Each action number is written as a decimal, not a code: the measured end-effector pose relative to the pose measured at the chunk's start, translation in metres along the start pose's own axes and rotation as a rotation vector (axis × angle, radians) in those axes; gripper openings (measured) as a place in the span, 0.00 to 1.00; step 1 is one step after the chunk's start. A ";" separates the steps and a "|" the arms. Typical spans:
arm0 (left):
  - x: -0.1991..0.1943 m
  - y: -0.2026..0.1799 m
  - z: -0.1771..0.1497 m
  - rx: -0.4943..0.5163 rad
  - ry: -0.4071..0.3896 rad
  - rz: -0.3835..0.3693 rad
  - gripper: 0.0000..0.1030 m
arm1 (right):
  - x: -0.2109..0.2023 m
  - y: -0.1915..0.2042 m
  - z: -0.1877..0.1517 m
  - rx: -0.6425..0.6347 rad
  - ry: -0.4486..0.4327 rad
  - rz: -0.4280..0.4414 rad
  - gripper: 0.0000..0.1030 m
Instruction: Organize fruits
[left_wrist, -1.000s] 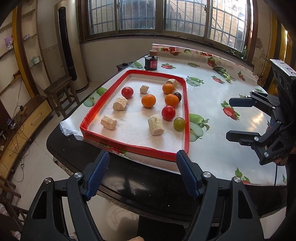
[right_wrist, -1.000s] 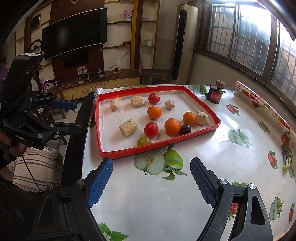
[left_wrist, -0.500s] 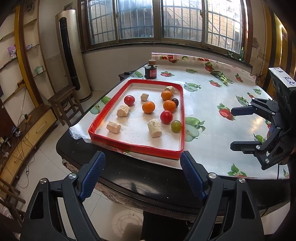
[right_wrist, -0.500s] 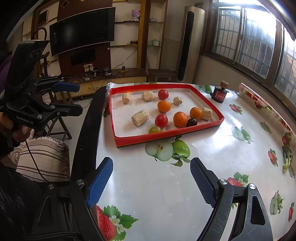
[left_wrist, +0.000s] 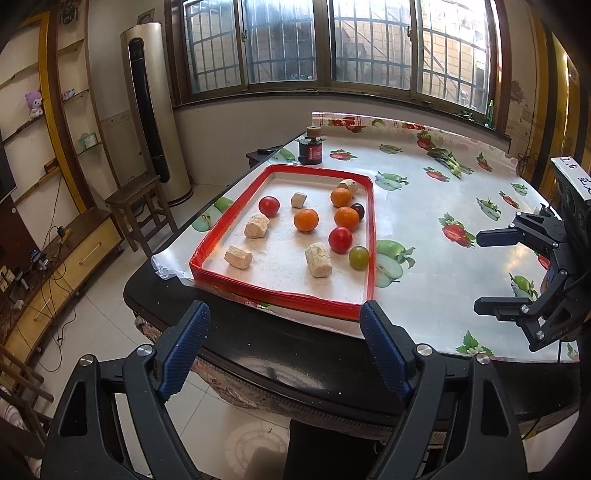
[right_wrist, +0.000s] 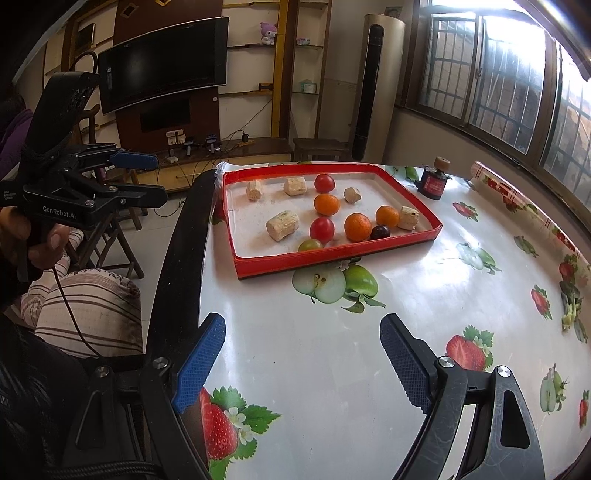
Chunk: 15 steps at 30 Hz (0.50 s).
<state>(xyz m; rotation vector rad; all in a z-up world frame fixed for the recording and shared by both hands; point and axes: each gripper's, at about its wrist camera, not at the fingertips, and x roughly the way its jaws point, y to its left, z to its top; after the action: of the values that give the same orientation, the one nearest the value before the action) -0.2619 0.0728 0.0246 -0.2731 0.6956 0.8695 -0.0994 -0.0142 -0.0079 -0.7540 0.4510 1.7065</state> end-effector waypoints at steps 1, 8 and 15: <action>0.000 0.000 0.000 0.000 -0.001 0.000 0.81 | 0.000 0.000 0.000 0.000 -0.001 -0.001 0.85; 0.000 0.001 0.000 -0.012 0.001 -0.004 0.81 | -0.004 0.004 -0.002 -0.011 -0.013 -0.014 0.85; 0.002 0.002 -0.001 -0.011 0.001 0.002 0.81 | -0.006 0.009 0.000 -0.025 -0.025 -0.012 0.85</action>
<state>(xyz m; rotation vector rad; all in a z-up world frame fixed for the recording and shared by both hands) -0.2629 0.0746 0.0226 -0.2829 0.6917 0.8756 -0.1069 -0.0212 -0.0043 -0.7519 0.4078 1.7113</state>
